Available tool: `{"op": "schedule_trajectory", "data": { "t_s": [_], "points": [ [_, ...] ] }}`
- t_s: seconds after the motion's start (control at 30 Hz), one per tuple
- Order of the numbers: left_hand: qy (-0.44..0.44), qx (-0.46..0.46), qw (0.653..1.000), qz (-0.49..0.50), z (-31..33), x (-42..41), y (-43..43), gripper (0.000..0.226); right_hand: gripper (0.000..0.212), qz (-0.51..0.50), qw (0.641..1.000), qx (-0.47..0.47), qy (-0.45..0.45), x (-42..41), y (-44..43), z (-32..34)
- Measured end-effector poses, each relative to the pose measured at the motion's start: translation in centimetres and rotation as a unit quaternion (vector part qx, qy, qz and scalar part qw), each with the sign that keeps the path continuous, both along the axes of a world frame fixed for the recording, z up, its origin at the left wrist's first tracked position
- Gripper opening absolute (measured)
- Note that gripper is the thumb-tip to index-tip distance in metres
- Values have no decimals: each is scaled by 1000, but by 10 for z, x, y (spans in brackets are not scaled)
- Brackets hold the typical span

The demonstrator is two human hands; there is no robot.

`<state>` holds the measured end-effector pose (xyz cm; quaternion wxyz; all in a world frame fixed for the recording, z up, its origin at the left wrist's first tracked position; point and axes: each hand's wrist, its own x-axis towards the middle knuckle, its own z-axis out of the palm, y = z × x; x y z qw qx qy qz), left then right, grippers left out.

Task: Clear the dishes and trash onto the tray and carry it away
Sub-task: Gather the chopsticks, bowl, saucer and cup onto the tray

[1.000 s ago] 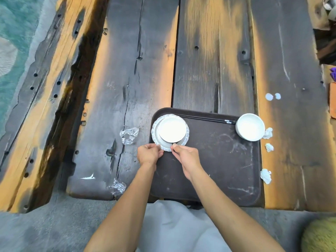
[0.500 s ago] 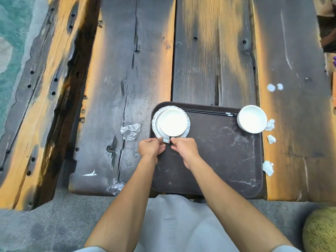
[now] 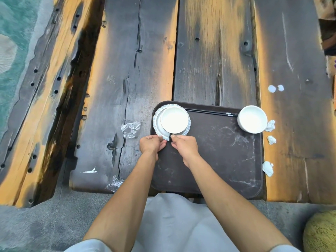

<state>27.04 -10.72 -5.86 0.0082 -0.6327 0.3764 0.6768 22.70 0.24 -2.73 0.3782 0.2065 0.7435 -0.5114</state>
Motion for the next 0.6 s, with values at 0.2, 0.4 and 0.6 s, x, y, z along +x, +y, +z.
{"op": "schedule_trajectory", "data": {
  "t_s": [0.2,0.4,0.6],
  "points": [
    [5,0,999,-36,4,2,-4,18,21,14,1000,3,6,0,2,-1],
    [8,-6,996,-87,8,8,-2,25,15,25,1000,-4,0,-1,5,-1],
    [14,-29,989,-144,15,18,4,32,15,41,999,-30,-1,-2,18,7]
  ]
}}
